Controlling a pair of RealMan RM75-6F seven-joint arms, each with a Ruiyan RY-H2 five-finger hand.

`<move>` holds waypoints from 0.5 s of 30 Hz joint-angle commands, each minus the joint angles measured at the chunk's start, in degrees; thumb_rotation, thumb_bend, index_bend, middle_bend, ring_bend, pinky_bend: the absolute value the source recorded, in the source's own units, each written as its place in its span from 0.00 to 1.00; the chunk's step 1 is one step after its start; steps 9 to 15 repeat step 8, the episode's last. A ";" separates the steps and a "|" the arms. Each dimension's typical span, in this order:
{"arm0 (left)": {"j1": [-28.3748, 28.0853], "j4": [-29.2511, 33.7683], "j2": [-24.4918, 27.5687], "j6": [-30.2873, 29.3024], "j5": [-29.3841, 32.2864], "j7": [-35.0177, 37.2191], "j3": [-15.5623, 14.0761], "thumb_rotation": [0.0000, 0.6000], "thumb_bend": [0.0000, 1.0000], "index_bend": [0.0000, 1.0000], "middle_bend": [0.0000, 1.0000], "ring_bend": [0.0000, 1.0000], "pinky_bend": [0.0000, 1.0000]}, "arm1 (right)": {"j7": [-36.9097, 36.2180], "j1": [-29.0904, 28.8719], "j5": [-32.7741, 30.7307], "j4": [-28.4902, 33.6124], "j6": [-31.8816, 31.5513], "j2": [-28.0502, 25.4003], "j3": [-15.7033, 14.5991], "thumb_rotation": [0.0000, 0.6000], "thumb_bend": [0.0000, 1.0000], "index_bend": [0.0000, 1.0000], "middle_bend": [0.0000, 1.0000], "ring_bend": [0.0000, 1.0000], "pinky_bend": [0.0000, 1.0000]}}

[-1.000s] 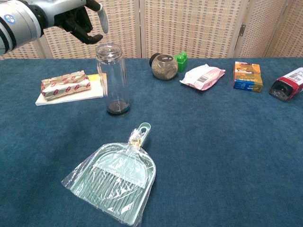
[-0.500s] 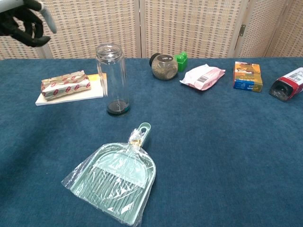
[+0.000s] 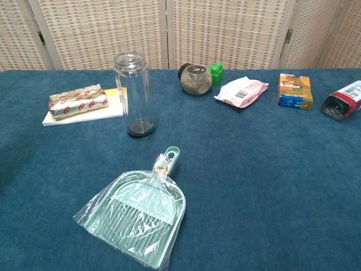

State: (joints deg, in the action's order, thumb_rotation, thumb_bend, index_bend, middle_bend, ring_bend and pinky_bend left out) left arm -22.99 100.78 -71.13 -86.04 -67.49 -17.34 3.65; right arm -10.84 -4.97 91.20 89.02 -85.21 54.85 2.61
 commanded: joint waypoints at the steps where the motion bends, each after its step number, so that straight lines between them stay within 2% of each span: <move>1: 2.82 0.84 0.15 -3.11 -2.77 -0.27 -1.65 1.00 0.42 0.34 0.38 0.38 0.48 | -0.13 -0.19 0.15 -0.16 0.20 0.18 -0.10 1.00 0.30 0.02 0.19 0.08 0.23; 8: 6.51 2.60 0.66 -5.58 -5.68 0.00 -2.58 1.00 0.42 0.34 0.38 0.37 0.48 | -0.07 -0.50 0.32 -0.15 0.35 0.50 -0.21 1.00 0.31 0.02 0.19 0.08 0.23; 15: 6.51 2.60 0.66 -5.58 -5.68 0.00 -2.58 1.00 0.42 0.34 0.38 0.37 0.48 | -0.07 -0.50 0.32 -0.15 0.35 0.50 -0.21 1.00 0.31 0.02 0.19 0.08 0.23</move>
